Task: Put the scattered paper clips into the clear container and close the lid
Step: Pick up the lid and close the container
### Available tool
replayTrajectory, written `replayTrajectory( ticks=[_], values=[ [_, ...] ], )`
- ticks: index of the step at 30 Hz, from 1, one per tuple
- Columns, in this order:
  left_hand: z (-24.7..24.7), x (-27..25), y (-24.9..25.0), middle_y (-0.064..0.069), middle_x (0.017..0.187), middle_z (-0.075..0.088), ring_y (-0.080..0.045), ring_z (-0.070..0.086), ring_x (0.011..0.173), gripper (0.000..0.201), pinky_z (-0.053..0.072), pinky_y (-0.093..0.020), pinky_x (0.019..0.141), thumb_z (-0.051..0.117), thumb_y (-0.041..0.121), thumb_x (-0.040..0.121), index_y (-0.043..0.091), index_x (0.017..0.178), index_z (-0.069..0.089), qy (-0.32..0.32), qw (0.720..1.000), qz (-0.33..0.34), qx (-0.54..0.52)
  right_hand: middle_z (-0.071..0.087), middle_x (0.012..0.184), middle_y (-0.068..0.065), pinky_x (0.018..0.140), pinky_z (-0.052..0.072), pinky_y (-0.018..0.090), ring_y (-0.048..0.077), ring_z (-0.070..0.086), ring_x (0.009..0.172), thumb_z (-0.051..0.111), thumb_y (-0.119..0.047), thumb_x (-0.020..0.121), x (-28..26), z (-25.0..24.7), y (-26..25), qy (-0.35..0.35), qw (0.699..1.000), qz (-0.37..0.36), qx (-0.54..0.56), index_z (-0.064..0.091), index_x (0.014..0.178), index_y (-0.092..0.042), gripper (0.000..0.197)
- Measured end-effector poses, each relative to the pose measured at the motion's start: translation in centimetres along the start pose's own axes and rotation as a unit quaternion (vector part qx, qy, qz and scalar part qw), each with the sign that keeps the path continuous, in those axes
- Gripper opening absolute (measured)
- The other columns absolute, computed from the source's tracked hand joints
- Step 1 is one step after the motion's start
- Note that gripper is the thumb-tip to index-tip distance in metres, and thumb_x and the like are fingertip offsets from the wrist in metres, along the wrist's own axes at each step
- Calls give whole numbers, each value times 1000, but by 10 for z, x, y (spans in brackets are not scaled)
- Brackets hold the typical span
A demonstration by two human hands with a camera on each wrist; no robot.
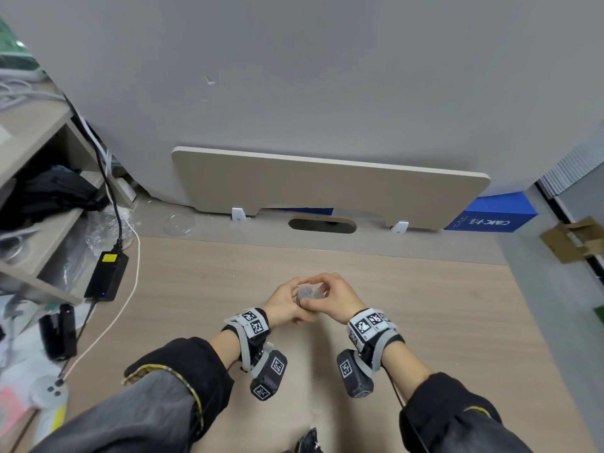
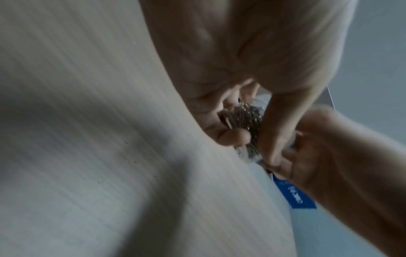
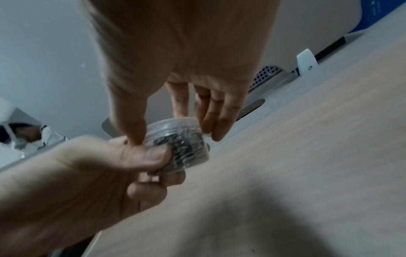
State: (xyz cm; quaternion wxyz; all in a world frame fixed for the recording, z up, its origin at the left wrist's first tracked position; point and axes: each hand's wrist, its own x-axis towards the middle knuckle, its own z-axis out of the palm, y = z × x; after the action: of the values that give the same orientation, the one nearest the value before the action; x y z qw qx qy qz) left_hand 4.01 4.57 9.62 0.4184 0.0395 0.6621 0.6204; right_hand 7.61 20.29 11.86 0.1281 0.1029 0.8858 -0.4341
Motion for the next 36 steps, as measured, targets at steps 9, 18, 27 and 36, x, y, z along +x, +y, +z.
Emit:
replayTrajectory(
  ticks=[9, 18, 27, 36],
  values=[
    [-3, -5, -11, -8, 102, 64, -14, 61, 74, 86, 50, -25, 57, 72, -4, 52, 16, 133, 47, -4, 999, 18, 39, 67, 98, 4, 70, 47, 33, 26, 63, 86, 52, -63, 80, -11, 10, -11, -12, 965, -53, -256, 50, 110, -17, 56],
    [3, 1, -20, -8, 106, 61, -10, 61, 84, 88, 51, -17, 75, 68, -11, 77, 12, 148, 22, 15, 989, 64, 136, 68, 73, 0, 64, 52, 33, 20, 65, 67, 62, -58, 71, -12, 27, 4, 50, 997, 37, -55, 51, 98, -23, 46],
    [17, 15, -31, -4, 114, 57, -11, 60, 99, 79, 47, -8, 84, 71, -5, 79, 10, 141, 25, 56, 981, 104, 156, 70, 83, 1, 61, 54, 33, 19, 66, 71, 60, -61, 67, -2, 29, 13, 74, 989, 125, 42, 55, 96, -22, 49],
    [-18, 63, 4, -1, 97, 54, -16, 52, 64, 28, 40, -25, 50, 67, 0, 83, 17, 101, 55, 175, 972, -21, 154, 66, 90, 3, 74, 54, 38, 26, 63, 80, 59, -63, 62, 44, -28, 31, 109, 974, 197, 6, 49, 93, -22, 52]
  ],
)
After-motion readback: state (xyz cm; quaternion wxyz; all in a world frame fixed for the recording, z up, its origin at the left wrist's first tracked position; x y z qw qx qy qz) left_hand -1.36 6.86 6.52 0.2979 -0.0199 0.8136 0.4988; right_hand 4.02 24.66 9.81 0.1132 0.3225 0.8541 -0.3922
